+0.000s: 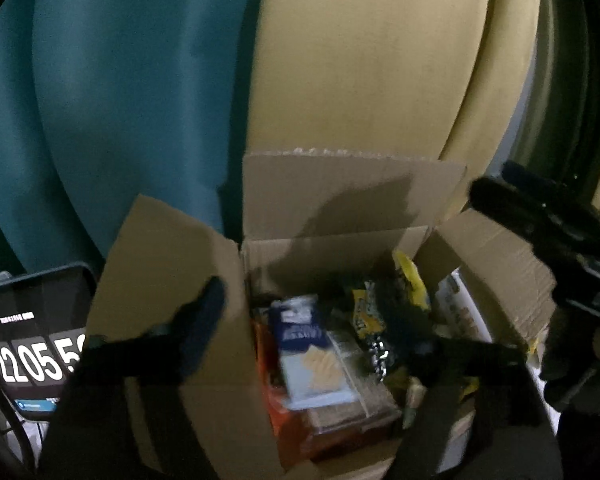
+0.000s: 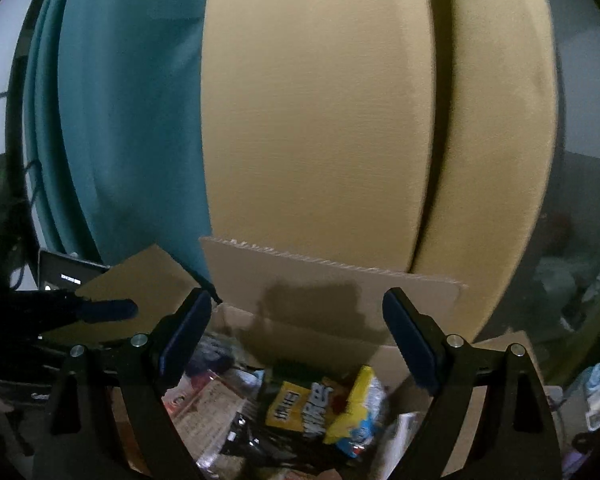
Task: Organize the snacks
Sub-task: 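Release both items into the box by opening both grippers, then withdraw both grippers from the box toward the table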
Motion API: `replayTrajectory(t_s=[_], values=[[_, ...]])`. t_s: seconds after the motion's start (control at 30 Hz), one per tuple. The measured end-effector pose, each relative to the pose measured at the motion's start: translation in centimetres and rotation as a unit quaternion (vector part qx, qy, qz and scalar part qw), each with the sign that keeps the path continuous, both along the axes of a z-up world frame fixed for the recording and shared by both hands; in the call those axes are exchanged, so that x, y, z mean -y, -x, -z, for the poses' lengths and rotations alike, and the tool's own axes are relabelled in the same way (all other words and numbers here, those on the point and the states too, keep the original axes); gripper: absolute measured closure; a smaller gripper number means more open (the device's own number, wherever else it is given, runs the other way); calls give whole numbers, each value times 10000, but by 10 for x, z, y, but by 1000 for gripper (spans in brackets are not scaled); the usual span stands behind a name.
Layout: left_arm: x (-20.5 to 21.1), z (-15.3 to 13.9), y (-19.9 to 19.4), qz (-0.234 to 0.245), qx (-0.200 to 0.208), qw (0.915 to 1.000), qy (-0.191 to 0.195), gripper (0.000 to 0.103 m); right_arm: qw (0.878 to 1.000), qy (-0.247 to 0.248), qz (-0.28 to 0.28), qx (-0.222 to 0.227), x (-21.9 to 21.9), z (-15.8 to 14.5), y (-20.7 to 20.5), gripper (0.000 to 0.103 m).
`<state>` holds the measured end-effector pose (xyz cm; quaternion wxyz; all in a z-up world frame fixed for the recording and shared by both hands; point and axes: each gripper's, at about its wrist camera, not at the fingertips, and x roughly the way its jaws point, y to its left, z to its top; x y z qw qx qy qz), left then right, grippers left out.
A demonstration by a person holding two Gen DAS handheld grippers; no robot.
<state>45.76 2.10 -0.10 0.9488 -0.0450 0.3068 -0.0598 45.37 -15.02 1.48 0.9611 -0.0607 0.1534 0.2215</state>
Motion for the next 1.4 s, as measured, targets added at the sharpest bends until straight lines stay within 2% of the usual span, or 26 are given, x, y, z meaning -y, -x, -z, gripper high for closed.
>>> replayTrajectory(t_s=[0.27,0.77,1.4], values=[[9,-17,16,5,157,9999,-57,19,9999,25,79,76,16,-5,26,13],[7,-48,106,186,567,9982,0,19,9999,84,71,116,16,-6,101,13],[17,-34,224,631,755,9948,267,19,9998,59,204,-62,34,21,221,13]])
